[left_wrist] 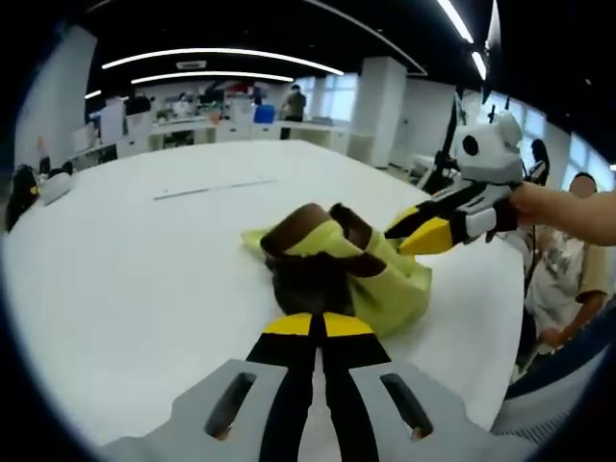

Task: Fold the garment on the visible template until the final outline fits inside the template.

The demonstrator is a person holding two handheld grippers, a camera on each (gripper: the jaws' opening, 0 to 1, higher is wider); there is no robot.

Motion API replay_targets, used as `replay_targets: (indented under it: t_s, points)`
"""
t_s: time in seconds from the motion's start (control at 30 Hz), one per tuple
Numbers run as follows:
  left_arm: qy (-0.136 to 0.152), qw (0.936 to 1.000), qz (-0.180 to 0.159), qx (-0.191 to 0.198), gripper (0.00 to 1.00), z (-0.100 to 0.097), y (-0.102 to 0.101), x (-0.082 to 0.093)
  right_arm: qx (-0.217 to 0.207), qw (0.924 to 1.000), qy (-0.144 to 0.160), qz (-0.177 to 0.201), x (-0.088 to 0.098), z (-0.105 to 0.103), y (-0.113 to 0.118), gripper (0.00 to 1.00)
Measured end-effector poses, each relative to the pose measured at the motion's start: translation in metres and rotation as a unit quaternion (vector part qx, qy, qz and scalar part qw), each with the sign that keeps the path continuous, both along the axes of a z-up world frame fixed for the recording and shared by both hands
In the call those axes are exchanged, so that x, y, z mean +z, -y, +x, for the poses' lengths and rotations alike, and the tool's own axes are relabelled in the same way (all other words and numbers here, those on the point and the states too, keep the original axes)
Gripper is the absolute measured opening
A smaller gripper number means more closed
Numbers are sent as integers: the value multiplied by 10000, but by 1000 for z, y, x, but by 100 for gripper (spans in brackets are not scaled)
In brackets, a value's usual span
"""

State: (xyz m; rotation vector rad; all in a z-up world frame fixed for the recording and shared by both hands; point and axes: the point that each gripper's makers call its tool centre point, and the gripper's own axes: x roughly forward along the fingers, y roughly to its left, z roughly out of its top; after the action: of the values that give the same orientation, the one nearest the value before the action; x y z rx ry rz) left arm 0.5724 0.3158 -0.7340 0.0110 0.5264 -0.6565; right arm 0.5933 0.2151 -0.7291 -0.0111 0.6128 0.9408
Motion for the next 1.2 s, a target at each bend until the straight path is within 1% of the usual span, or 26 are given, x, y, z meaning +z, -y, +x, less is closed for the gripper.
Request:
replay_targets:
  t_s: [0.2,0.3,0.4,0.47,0.6,0.77,0.83,0.93,1.0,1.07,1.13,1.17,1.2]
  points:
    - [-25,10000,-21,24,0,0,-1,-1,-28,10000,-19,-7,-11,5,-3,7]
    - [1,10000,-26,49,0,0,-2,1,-41,10000,47,-16,-10,6,-3,0]
    - [31,9999,-60,80,0,0,-4,4,-42,9999,115,-25,-8,5,-1,0]
    - [98,9999,-74,114,0,-1,-7,9,-15,9998,180,-22,-3,3,0,0]
    - [196,9994,-208,187,0,-1,-9,21,-68,9994,330,38,9,4,4,0]
    - [380,9980,-406,297,0,-2,-15,42,-186,9981,570,134,27,6,12,0]
    - [488,9970,-504,337,0,-2,-17,51,-259,9975,629,211,35,8,17,0]
    - [609,9956,-580,422,0,-2,-23,63,-361,9956,817,270,52,11,23,0]
    - [715,9941,-660,487,0,-1,-27,72,-417,9940,970,283,64,13,28,0]
    - [791,9927,-737,539,0,-1,-29,79,-440,9934,1022,290,70,14,31,0]
    - [964,9896,-846,654,0,0,-34,92,-521,9918,1127,288,81,17,37,0]
    - [1005,9885,-893,690,0,1,-36,96,-542,9914,1155,299,85,17,38,0]
    - [1101,9862,-973,762,0,2,-38,104,-567,9909,1179,316,88,18,40,0]
